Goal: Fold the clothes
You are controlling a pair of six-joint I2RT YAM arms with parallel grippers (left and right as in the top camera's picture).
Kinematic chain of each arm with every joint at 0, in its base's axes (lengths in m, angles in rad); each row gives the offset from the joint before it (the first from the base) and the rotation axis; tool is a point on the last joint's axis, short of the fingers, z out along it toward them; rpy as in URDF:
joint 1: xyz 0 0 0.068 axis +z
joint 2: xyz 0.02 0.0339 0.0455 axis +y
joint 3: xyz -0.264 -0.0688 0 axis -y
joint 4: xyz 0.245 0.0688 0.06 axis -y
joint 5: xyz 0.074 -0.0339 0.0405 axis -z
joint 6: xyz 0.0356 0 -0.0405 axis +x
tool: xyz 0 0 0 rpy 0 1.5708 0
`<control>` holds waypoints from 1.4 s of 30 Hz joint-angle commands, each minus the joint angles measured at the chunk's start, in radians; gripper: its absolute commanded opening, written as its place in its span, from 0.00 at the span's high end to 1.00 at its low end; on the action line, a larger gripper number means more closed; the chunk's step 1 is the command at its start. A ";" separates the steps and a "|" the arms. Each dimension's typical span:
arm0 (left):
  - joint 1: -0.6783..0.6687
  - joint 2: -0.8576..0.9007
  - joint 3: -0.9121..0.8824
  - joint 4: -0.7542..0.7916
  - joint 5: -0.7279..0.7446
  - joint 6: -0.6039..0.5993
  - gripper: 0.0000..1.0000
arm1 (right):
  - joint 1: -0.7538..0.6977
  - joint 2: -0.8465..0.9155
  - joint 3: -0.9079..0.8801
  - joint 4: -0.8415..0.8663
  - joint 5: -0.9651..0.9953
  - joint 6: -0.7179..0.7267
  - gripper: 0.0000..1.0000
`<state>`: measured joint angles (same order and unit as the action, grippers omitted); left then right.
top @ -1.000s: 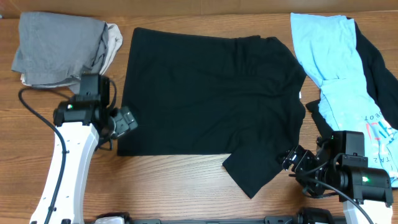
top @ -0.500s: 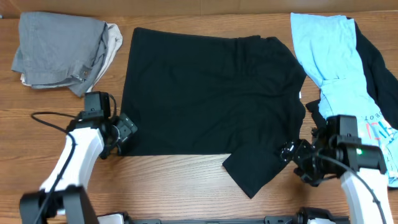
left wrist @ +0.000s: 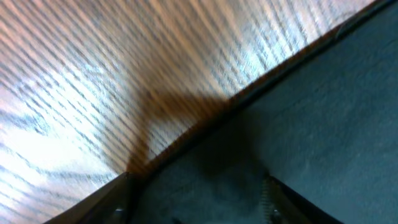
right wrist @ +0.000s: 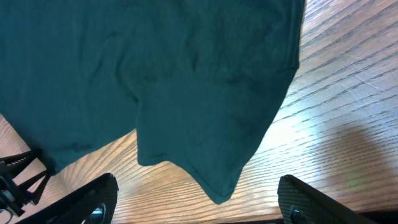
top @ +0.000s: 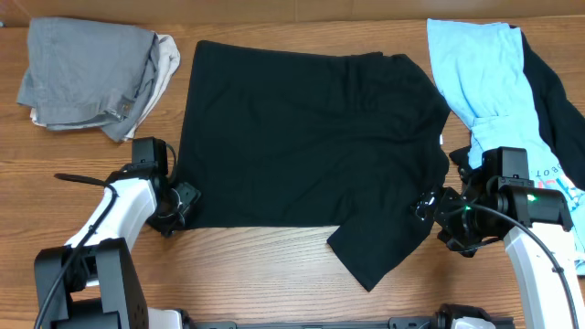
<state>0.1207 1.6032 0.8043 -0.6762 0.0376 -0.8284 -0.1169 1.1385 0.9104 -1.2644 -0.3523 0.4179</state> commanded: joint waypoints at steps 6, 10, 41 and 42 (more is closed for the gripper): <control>0.005 0.034 0.140 -0.212 0.051 0.066 0.16 | 0.006 0.001 0.028 0.003 0.018 -0.026 0.14; 0.005 0.033 0.144 -0.265 0.089 -0.009 0.19 | 0.006 0.001 0.028 0.003 0.018 -0.026 0.14; 0.003 0.033 -0.028 -0.043 -0.048 -0.156 0.34 | 0.006 0.001 0.028 0.000 0.018 -0.033 0.14; 0.003 0.033 -0.038 -0.023 -0.048 -0.156 0.33 | 0.006 0.001 0.028 -0.001 0.018 -0.033 0.14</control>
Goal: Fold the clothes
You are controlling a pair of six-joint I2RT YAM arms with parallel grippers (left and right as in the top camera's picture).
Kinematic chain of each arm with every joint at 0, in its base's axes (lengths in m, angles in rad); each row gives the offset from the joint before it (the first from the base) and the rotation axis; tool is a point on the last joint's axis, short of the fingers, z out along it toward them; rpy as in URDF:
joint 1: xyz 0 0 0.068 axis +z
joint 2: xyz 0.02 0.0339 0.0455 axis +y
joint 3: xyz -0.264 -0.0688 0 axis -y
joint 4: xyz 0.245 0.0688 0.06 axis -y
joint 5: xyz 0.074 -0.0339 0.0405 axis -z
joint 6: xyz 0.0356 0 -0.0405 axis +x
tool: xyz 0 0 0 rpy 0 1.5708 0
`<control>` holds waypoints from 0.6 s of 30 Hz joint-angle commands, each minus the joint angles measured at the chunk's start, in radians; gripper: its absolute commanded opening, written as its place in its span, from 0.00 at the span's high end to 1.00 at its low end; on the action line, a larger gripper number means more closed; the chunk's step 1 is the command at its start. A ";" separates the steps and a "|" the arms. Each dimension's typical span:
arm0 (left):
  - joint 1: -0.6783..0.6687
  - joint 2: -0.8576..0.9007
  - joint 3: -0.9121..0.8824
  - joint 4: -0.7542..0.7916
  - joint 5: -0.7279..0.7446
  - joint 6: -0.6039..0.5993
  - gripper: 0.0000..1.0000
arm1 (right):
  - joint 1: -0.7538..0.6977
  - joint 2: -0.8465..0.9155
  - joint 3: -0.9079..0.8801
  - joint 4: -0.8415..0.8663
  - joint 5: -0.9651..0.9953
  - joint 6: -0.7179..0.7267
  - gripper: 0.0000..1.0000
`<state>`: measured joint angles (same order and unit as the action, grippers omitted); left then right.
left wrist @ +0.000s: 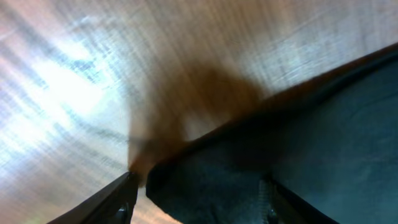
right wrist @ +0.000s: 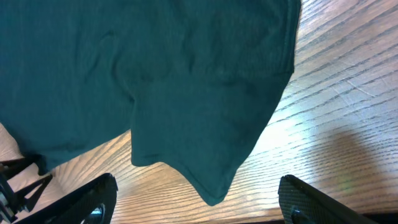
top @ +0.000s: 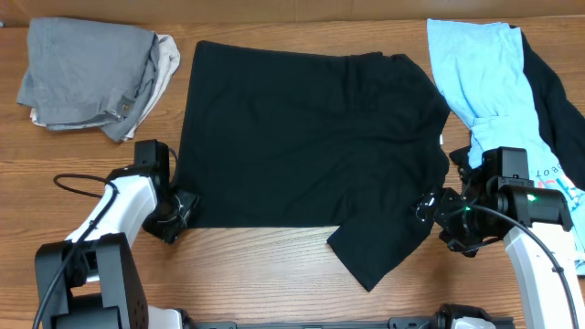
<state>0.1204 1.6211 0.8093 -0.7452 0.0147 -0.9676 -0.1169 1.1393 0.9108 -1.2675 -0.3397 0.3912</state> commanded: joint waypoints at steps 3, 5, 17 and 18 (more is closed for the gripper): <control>0.003 0.016 -0.061 0.078 -0.026 -0.016 0.26 | 0.006 0.000 0.027 0.002 0.005 -0.006 0.14; 0.003 0.016 -0.068 0.100 -0.026 -0.016 0.33 | 0.006 0.000 0.027 0.002 0.005 -0.006 0.14; 0.005 0.017 -0.065 0.110 0.017 0.177 0.96 | 0.006 0.000 0.027 -0.034 0.005 -0.006 0.24; 0.005 0.017 -0.060 0.106 0.043 0.207 0.96 | 0.006 0.000 0.027 -0.042 0.005 -0.005 0.28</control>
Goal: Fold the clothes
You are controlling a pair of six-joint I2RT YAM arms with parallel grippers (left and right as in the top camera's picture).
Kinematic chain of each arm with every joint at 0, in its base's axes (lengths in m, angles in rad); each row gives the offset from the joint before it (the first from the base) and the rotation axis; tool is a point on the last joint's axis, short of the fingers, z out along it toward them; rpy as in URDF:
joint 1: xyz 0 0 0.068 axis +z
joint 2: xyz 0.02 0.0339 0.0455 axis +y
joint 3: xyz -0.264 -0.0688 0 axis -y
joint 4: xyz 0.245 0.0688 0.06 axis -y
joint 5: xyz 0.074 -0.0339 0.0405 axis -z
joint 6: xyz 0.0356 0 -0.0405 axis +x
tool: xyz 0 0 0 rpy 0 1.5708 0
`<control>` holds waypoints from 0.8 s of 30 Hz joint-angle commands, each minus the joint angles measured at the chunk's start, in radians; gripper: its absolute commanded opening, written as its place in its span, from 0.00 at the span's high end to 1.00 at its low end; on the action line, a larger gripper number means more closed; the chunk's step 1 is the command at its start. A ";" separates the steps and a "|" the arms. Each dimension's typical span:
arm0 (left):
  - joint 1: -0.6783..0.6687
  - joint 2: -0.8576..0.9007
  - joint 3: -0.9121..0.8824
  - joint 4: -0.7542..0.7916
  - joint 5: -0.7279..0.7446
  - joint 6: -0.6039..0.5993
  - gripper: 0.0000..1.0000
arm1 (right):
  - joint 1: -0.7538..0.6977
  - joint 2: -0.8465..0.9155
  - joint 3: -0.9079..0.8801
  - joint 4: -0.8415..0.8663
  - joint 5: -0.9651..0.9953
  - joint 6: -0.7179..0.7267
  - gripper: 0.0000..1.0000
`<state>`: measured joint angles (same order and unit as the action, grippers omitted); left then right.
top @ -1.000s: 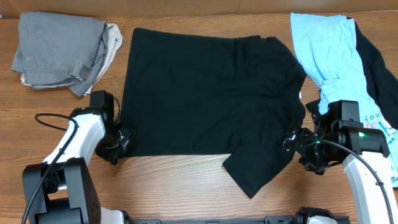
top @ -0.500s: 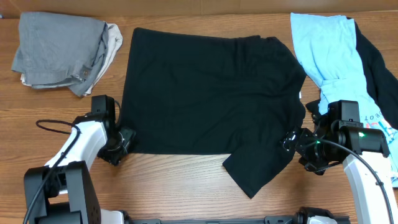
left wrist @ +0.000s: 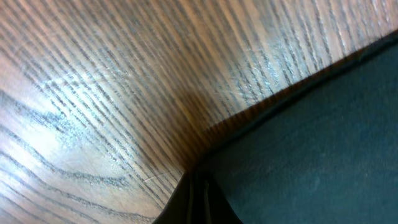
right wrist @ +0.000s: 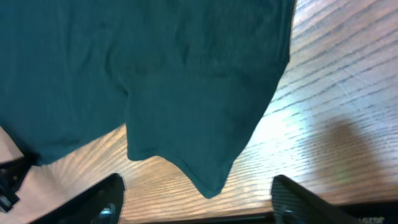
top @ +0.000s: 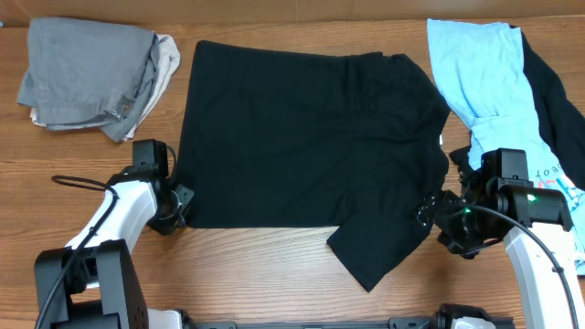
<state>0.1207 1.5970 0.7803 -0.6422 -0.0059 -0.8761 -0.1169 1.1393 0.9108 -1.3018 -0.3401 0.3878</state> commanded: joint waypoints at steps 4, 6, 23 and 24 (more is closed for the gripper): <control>0.004 0.041 0.012 -0.028 0.139 0.175 0.96 | 0.007 -0.003 0.027 -0.073 0.006 0.010 0.34; 0.004 0.041 0.036 -0.037 0.138 0.175 0.96 | 0.022 -0.017 0.024 -0.092 0.006 0.029 0.35; 0.004 0.041 0.053 -0.026 0.141 0.171 0.96 | 0.666 -0.121 -0.117 0.155 0.188 0.658 0.28; 0.004 0.041 0.053 -0.026 0.137 0.171 0.96 | 0.690 -0.121 -0.120 0.154 0.202 0.679 0.27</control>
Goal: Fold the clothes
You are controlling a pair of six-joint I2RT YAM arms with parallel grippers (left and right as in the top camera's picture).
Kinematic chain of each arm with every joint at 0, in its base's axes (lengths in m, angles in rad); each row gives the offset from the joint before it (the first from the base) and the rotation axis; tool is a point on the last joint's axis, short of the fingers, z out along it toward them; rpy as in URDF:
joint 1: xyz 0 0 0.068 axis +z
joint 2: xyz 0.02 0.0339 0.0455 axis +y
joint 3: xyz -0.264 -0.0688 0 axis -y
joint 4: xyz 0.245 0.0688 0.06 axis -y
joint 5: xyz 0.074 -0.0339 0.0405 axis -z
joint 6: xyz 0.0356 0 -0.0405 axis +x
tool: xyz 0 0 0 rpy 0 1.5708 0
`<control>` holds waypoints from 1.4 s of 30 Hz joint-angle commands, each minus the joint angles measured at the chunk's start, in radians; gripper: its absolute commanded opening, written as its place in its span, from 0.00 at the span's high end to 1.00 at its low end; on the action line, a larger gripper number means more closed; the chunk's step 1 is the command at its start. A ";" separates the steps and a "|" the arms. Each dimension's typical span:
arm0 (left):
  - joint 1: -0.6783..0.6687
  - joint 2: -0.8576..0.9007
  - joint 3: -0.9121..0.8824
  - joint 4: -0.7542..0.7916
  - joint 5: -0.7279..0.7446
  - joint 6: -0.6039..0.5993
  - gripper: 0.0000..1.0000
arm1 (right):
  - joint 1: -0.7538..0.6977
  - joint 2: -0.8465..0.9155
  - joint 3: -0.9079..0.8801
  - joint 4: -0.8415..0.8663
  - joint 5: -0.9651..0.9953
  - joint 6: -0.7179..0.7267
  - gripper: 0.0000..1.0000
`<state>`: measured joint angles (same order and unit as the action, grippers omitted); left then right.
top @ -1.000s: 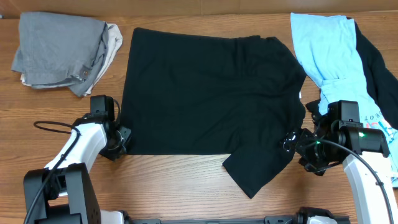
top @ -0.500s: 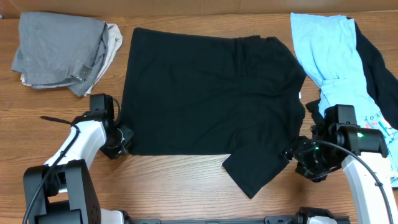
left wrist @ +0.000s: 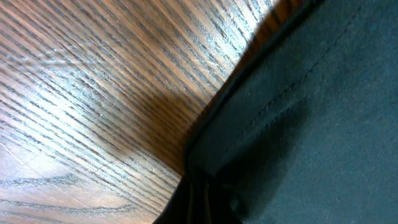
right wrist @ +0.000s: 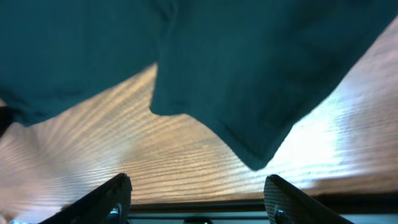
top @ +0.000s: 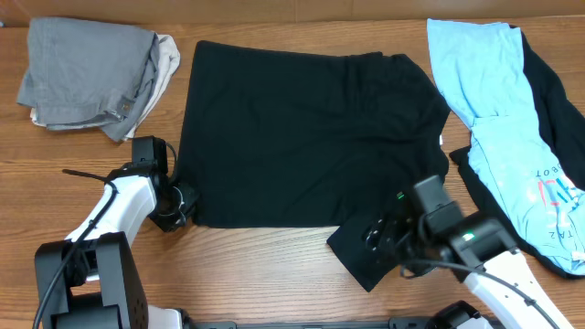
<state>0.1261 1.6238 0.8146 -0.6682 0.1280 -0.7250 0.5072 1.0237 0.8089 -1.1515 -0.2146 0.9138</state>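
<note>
A black shirt (top: 302, 137) lies spread flat in the middle of the table, with one sleeve (top: 375, 251) sticking out at its front right. My left gripper (top: 180, 203) sits at the shirt's front left corner, shut on the hem (left wrist: 249, 124); in the left wrist view (left wrist: 198, 190) the jaws are pressed together on the cloth. My right gripper (top: 377, 236) hangs over the sleeve. Its fingers (right wrist: 115, 196) stand wide apart with nothing between them, and the sleeve tip (right wrist: 254, 158) lies just ahead of them.
A folded grey and beige pile (top: 87, 73) lies at the back left. A light blue shirt (top: 489, 100) and a dark garment (top: 556, 110) lie along the right side. Bare wood (top: 256, 265) runs along the front edge.
My right arm has moved left, from beside the shirt's right edge to over the sleeve, still open. The left gripper stays shut on the front left corner.
At first my left gripper stood open at the shirt's front left corner, then open around the hem, then shut on it. The right gripper stayed open to the right of the sleeve through those moments and is now over the sleeve.
</note>
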 commanded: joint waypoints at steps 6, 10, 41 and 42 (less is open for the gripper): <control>-0.002 0.014 0.019 -0.004 -0.005 0.032 0.96 | 0.187 -0.003 -0.061 0.034 0.110 0.266 0.24; -0.002 0.014 0.019 -0.004 -0.005 0.032 0.96 | 0.223 0.015 -0.117 0.099 0.105 0.296 0.24; -0.002 0.014 0.019 -0.005 -0.008 0.039 0.96 | 0.292 0.213 -0.221 0.204 0.192 0.396 0.24; -0.002 0.014 0.019 -0.005 -0.008 0.040 0.96 | 0.292 0.224 -0.221 0.205 0.190 0.400 0.25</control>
<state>0.1261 1.6238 0.8154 -0.6724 0.1272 -0.7025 0.7937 1.2198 0.5941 -0.9512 -0.0589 1.2758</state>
